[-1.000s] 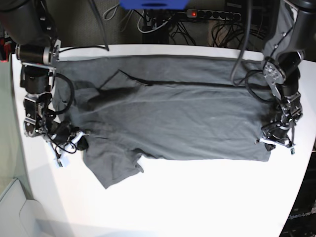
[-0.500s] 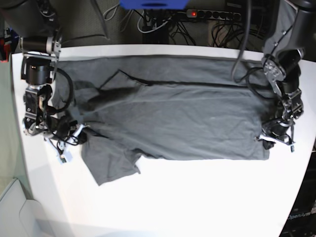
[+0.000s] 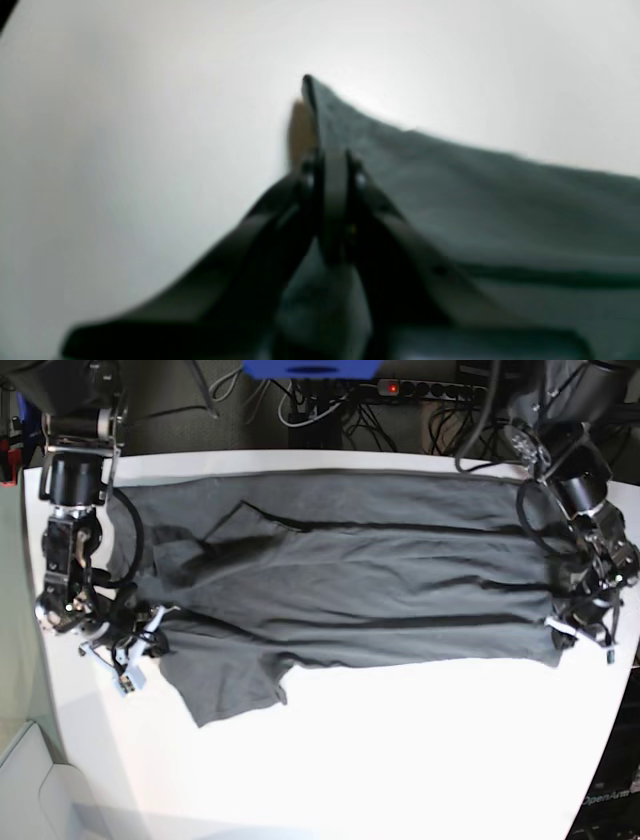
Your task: Layout the t-shirt on the table in an organized manner, then fold the t-shirt properly
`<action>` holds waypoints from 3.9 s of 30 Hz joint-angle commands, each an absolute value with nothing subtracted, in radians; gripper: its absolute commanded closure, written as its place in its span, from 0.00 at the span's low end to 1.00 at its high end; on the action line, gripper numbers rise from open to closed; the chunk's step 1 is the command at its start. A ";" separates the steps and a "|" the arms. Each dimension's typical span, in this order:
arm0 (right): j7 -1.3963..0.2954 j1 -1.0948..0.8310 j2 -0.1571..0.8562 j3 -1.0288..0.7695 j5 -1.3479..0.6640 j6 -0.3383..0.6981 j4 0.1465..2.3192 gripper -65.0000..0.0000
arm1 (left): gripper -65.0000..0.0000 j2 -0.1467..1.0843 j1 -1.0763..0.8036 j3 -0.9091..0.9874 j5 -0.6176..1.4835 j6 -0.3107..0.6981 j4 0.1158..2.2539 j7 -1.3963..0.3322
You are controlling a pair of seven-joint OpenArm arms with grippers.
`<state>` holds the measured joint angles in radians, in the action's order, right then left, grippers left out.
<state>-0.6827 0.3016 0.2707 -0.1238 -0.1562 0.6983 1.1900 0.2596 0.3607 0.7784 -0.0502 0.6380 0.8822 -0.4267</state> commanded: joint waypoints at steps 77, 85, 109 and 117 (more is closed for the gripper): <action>-0.719 -0.274 0.371 -0.090 0.007 0.698 1.856 0.80 | 0.99 0.154 -0.071 0.909 -0.008 0.698 1.555 -0.915; -0.719 -0.274 0.329 -0.091 0.137 0.698 1.865 0.61 | 0.73 0.134 -0.064 0.915 -0.124 0.698 1.492 -0.905; -0.944 0.193 0.205 -0.007 0.139 0.698 1.596 0.61 | 0.40 0.116 -0.068 0.915 -0.150 0.698 1.492 -0.905; -0.860 0.332 0.156 0.008 0.139 0.698 1.256 0.61 | 0.40 0.117 -0.073 0.915 -0.151 0.698 1.494 -0.908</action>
<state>-0.8654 0.3103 0.1501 0.0109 0.1463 0.6991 1.2404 0.1135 -0.0719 0.9154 -0.1425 0.6884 1.4883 -0.8867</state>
